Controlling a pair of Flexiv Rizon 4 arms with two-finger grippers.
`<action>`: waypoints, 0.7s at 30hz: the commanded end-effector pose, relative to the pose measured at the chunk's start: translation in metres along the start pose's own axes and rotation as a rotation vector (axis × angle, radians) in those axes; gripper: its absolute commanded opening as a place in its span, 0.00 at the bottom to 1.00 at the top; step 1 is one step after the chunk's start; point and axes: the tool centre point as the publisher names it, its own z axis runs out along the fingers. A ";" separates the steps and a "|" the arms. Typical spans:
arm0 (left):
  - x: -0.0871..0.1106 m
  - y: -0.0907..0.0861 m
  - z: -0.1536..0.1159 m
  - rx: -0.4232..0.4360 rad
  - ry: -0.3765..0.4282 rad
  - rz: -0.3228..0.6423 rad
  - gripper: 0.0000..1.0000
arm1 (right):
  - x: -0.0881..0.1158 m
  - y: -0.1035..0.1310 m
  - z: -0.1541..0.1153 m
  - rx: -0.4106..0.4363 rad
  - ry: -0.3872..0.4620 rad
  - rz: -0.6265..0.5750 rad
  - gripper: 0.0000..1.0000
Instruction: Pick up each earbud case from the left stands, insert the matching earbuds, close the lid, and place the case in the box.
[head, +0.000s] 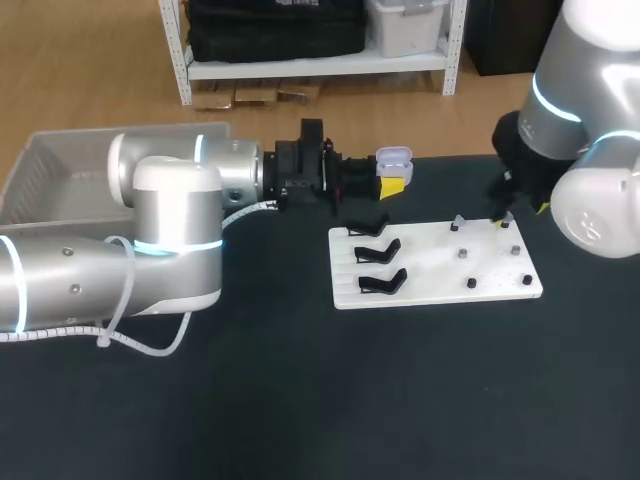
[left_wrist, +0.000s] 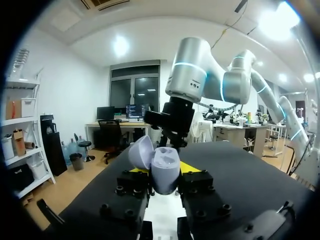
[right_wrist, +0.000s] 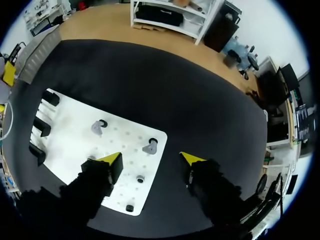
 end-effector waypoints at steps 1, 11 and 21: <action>0.000 0.002 0.000 0.004 0.002 -0.001 0.00 | -0.003 0.004 0.007 0.017 0.005 0.005 0.54; 0.000 0.002 0.000 0.004 0.002 -0.001 0.00 | -0.002 0.004 0.017 0.024 0.033 0.019 0.46; 0.000 0.002 0.000 0.004 0.002 -0.001 0.00 | -0.007 0.007 0.019 0.032 0.033 0.053 0.39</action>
